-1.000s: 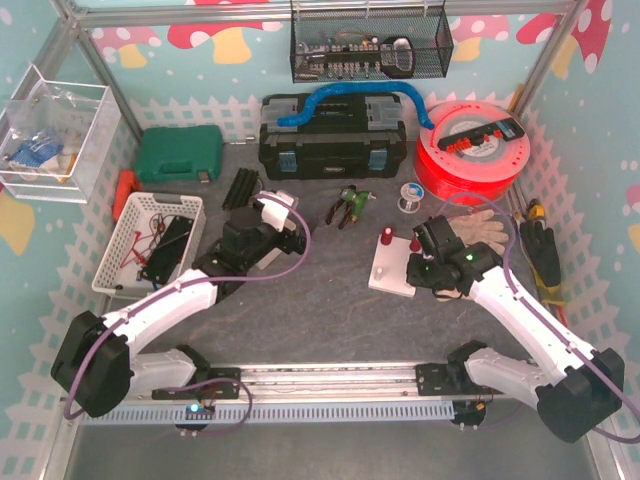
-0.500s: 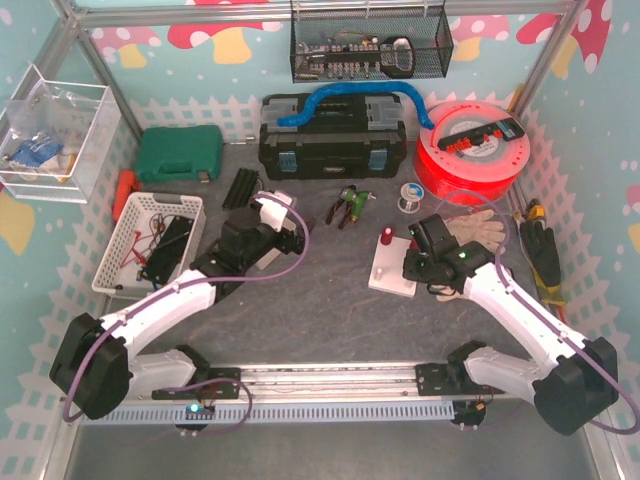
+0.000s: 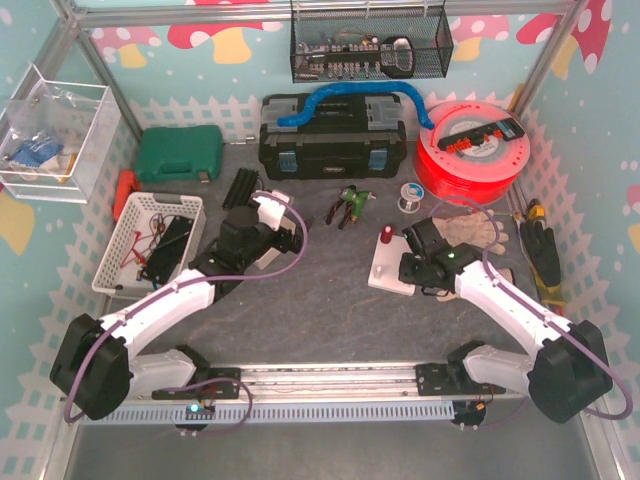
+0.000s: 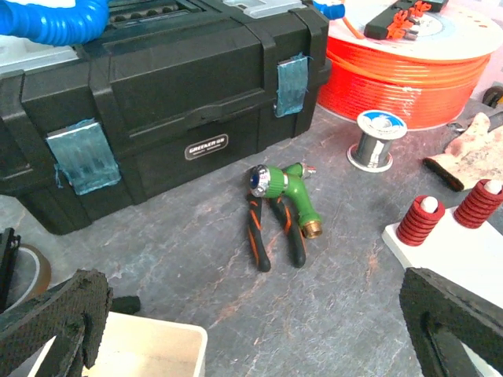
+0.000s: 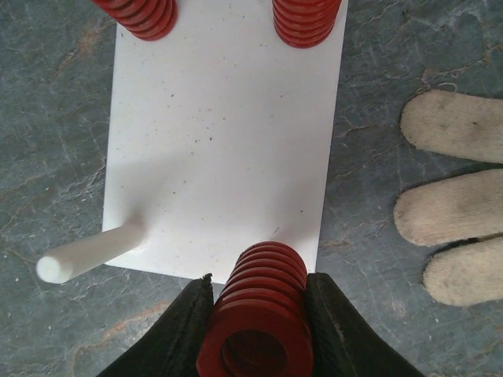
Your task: Install the large spring
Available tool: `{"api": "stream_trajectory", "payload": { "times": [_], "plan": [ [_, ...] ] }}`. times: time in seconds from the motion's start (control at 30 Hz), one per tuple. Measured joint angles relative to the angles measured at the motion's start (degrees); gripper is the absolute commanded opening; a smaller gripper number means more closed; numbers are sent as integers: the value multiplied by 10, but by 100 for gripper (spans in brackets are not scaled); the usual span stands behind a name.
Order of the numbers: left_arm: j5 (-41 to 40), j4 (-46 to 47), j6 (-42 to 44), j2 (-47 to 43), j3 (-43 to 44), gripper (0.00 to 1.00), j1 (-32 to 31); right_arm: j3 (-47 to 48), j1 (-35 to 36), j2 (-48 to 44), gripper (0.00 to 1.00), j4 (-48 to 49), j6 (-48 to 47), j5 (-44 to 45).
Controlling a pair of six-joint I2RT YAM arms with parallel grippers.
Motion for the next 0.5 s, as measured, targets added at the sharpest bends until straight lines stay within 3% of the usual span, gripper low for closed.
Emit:
{"api": "stream_trajectory", "payload": {
  "times": [0.13, 0.5],
  "plan": [
    [-4, 0, 0, 0, 0, 99, 2, -17, 0, 19, 33, 28, 3, 0],
    [-37, -46, -41, 2, 11, 99, 28, 18, 0, 33, 65, 33, -3, 6]
  ]
}}
